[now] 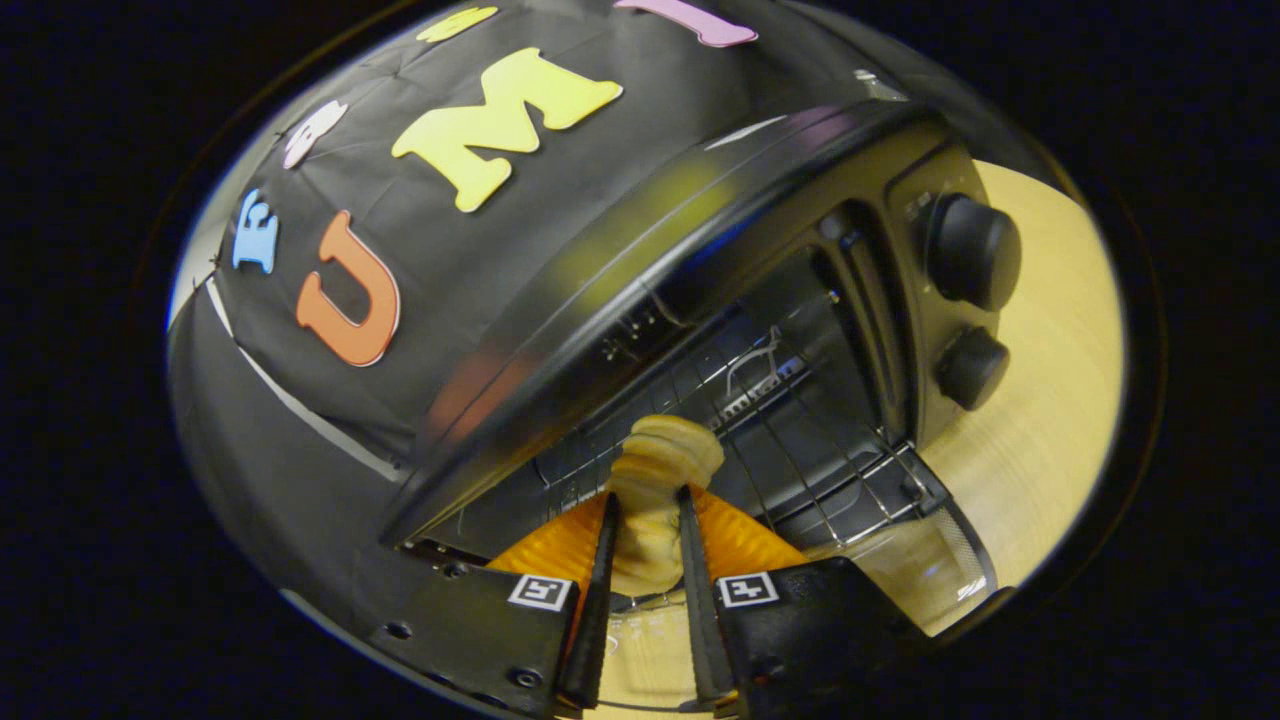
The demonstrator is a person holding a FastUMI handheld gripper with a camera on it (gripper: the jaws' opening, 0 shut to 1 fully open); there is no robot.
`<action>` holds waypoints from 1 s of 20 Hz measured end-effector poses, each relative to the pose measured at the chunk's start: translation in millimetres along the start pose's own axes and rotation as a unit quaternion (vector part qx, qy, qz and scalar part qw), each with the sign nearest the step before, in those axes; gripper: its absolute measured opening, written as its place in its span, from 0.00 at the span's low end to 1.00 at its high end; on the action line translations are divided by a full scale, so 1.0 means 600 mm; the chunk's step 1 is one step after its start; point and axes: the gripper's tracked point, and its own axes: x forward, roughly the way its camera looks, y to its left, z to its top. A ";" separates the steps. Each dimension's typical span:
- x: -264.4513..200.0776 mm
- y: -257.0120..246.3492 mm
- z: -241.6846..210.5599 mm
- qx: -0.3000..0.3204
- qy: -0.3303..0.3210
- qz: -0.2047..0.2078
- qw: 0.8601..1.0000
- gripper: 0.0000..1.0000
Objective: Open the toaster oven, put the food inside, and close the toaster oven door.
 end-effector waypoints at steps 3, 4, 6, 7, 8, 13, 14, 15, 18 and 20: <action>0.021 0.002 0.009 -0.002 -0.014 0.006 1.000 0.40; 0.025 0.001 0.012 -0.005 -0.020 0.005 1.000 0.40; 0.034 0.005 0.019 -0.007 -0.032 0.009 0.999 0.40; 0.039 0.007 0.023 -0.008 -0.038 0.010 0.999 0.40; 0.041 0.015 0.024 -0.013 -0.043 0.018 0.999 0.46; 0.035 0.021 0.020 -0.042 -0.053 0.013 0.998 0.70; 0.023 0.028 0.020 -0.039 -0.054 0.019 0.998 0.77; 0.015 0.026 0.018 -0.044 -0.054 0.015 0.997 0.82; -0.034 0.026 0.009 -0.071 -0.064 0.009 0.995 0.98; -0.069 0.023 0.000 -0.088 -0.071 0.006 0.994 1.00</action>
